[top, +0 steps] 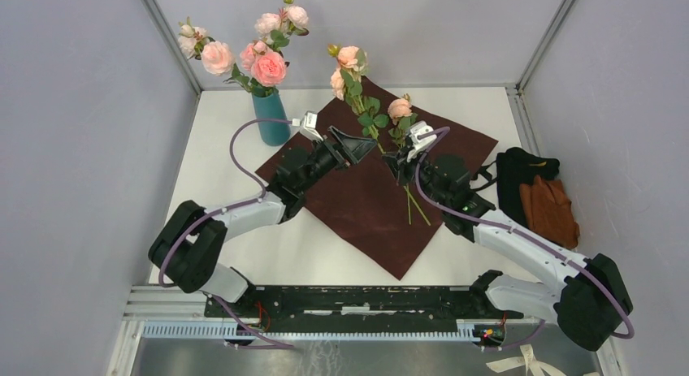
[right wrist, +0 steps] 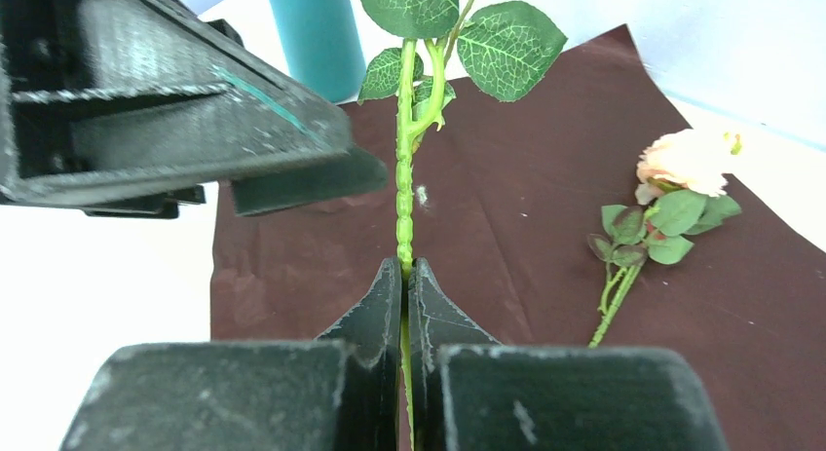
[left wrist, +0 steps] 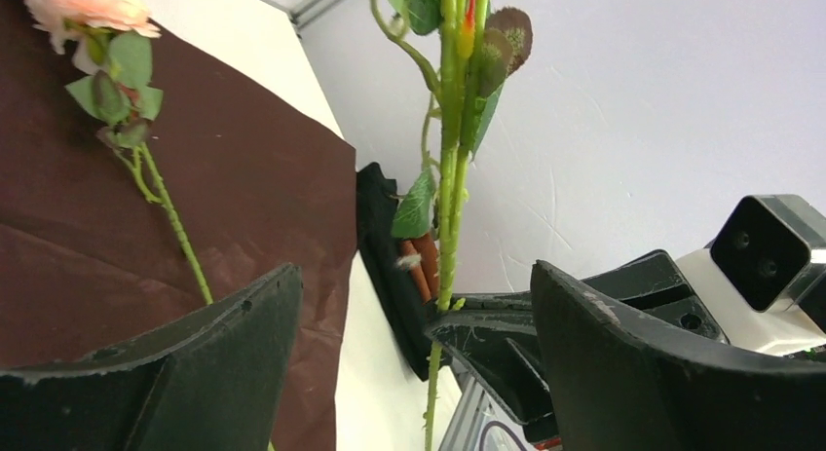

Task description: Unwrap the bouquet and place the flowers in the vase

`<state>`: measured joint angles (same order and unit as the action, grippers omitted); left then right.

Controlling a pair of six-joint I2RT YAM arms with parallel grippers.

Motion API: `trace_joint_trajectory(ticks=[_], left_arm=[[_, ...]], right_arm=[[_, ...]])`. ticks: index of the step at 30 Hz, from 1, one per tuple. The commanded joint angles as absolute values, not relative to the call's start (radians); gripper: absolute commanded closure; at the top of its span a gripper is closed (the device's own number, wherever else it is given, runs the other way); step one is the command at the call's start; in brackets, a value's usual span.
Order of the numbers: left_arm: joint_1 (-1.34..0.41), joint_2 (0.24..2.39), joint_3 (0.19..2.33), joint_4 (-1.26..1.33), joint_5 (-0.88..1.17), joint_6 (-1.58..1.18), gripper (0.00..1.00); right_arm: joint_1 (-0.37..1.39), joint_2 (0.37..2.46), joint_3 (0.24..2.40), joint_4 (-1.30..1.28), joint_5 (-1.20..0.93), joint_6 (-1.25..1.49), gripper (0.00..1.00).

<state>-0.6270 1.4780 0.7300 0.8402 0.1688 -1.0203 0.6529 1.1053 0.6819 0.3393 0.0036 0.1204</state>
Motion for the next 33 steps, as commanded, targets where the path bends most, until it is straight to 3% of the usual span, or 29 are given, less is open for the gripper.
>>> trace_joint_trajectory(ticks=[1, 4, 8, 11, 18, 23, 28, 31, 33], left_arm=[[-0.661, 1.525, 0.770, 0.969, 0.215, -1.046, 0.09], [-0.673, 1.540, 0.786, 0.978, 0.206, -1.042, 0.15], [-0.673, 1.538, 0.790, 0.948, 0.189, -1.031, 0.39], [-0.675, 1.532, 0.792, 0.937, 0.188, -1.026, 0.48], [-0.674, 1.488, 0.786, 0.887, 0.159, -1.005, 0.58], [-0.674, 1.445, 0.784, 0.818, 0.135, -0.973, 0.45], [-0.674, 1.435, 0.784, 0.797, 0.125, -0.960, 0.55], [-0.673, 1.451, 0.784, 0.807, 0.129, -0.966, 0.73], [-0.673, 1.465, 0.779, 0.824, 0.126, -0.980, 0.95]], right_arm=[[0.674, 1.108, 0.702, 0.387, -0.045, 0.147, 1.00], [0.691, 1.106, 0.706, 0.387, -0.047, 0.148, 1.00], [0.704, 1.081, 0.703, 0.380, -0.040, 0.143, 1.00], [0.707, 1.072, 0.701, 0.376, -0.035, 0.141, 1.00], [0.710, 1.073, 0.700, 0.376, -0.008, 0.134, 1.00], [0.709, 1.094, 0.700, 0.381, -0.006, 0.132, 1.00], [0.710, 1.100, 0.698, 0.394, -0.011, 0.141, 1.00], [0.709, 1.090, 0.691, 0.393, -0.015, 0.142, 1.00], [0.710, 1.081, 0.687, 0.393, -0.014, 0.143, 1.00]])
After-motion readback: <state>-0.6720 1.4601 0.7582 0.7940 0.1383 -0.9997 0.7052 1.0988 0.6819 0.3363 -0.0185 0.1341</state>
